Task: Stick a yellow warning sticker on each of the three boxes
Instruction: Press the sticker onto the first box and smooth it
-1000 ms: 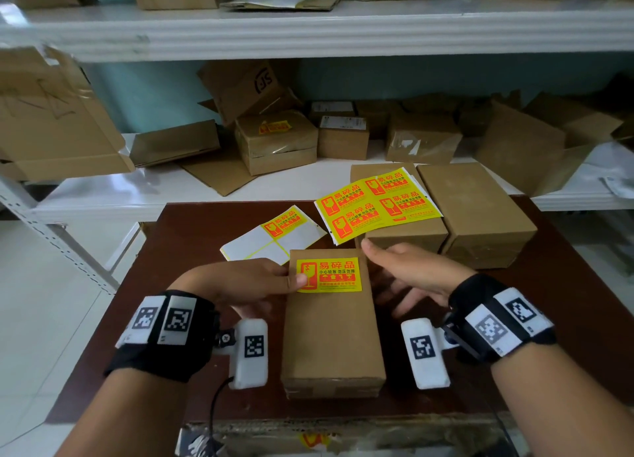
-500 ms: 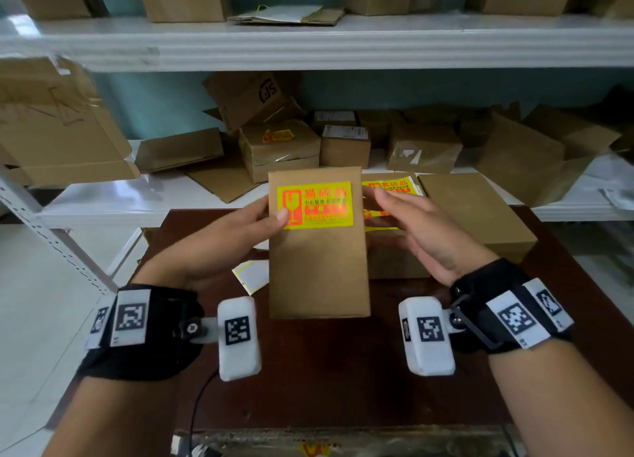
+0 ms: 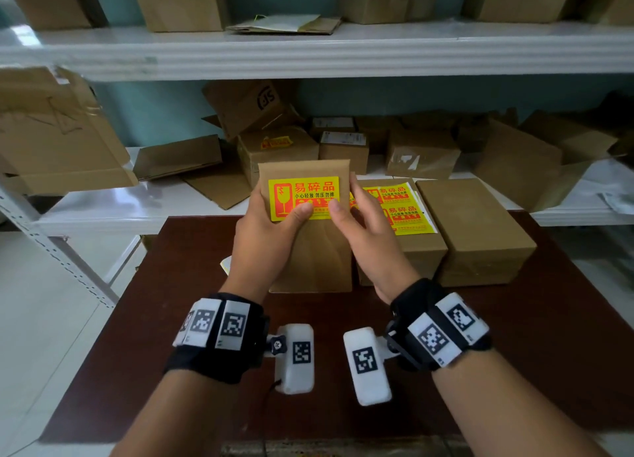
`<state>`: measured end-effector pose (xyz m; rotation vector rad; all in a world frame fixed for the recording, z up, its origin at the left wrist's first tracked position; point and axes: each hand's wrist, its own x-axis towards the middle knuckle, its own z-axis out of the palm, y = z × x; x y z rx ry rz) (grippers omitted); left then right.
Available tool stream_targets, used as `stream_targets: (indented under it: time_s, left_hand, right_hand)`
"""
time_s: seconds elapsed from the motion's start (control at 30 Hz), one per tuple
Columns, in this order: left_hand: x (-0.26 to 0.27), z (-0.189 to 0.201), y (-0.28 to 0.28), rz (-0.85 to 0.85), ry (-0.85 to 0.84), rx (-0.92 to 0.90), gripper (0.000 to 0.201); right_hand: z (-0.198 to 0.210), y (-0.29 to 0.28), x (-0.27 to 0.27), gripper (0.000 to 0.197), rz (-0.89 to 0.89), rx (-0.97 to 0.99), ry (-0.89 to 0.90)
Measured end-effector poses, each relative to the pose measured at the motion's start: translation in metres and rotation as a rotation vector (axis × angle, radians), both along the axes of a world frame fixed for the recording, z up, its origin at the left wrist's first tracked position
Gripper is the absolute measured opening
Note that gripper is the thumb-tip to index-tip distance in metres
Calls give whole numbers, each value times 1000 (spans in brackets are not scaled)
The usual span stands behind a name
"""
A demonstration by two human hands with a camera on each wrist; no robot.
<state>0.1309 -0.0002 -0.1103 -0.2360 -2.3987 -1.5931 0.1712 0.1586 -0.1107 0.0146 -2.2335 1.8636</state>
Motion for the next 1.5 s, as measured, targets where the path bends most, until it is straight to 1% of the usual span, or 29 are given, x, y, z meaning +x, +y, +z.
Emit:
stream_targets:
  time_s: [0.07,0.13,0.27,0.37,0.4,0.5,0.53,0.63,0.67,0.7,0.8,0.83,0.9,0.97,1.07,1.13,1.23,1.33,1.4,1.47,1.5]
  left_hand:
    - [-1,-3,-1,-17,7,-56,46]
    - [-1,-5,-2,-43,12,-95,44]
    - [-2,-8,-2,-94,8,-143,42]
    - [-8,-13,-6,-177,-28,-111,41]
    - [-10,-15,-8,-219,-43,-80,46]
    - [-15,-15,-12,-301,-101,-27,73]
    - [-14,-12,-12,-324,-107,-28,76]
    - [-7,-6,-7,-385,-125,-30,77]
    - [-5,-4,-5,-406,-137,-26,78]
    - [-4,-4,-3,-420,-148,-23,78]
    - [-3,-7,1,-416,-180,-10,83]
    - [-3,-8,2,-411,-193,18,87]
    - [-4,-11,2,-402,-218,75,99]
    - [-6,-14,2,-406,-240,100,105]
    - [-8,-15,1,-422,-265,99,107]
    - [-6,-13,-1,-410,-264,83,103]
    - [-6,-11,-4,-374,-265,39,97]
    - [-6,-10,-8,-390,-258,57,100]
    - [-6,-8,-11,-390,-269,97,101]
    - [-4,-4,-14,-395,-272,144,99]
    - [-4,-2,-16,-402,-265,158,99]
  right_hand:
    - [-3,1,-1,85,-6,51,12]
    - [-5,5,-2,82,-13,89,27]
    - [-6,8,-3,96,-61,142,20]
    - [-9,7,-4,100,-106,165,5]
    - [-10,7,-5,98,-128,164,5]
    - [-13,3,-5,92,-205,127,12]
    - [-14,1,-5,92,-239,118,8]
    - [-18,-5,-7,113,-372,139,-3]
    - [-18,-5,-7,113,-403,154,0]
    - [-18,-6,-6,107,-415,166,4]
    - [-14,-3,-4,71,-387,187,3]
    - [-14,-2,-4,63,-369,191,3]
    - [-16,0,-6,55,-335,204,7]
    - [-19,3,-9,49,-306,222,15]
    - [-20,8,-10,48,-263,248,16]
    - [-21,11,-11,46,-247,257,5]
    - [-21,14,-10,42,-216,221,4]
    - [-18,14,-8,43,-193,176,-6]
    - [-18,13,-9,48,-196,138,-15]
    - [-16,13,-10,60,-200,120,-22]
    - [-14,14,-9,63,-195,127,-24]
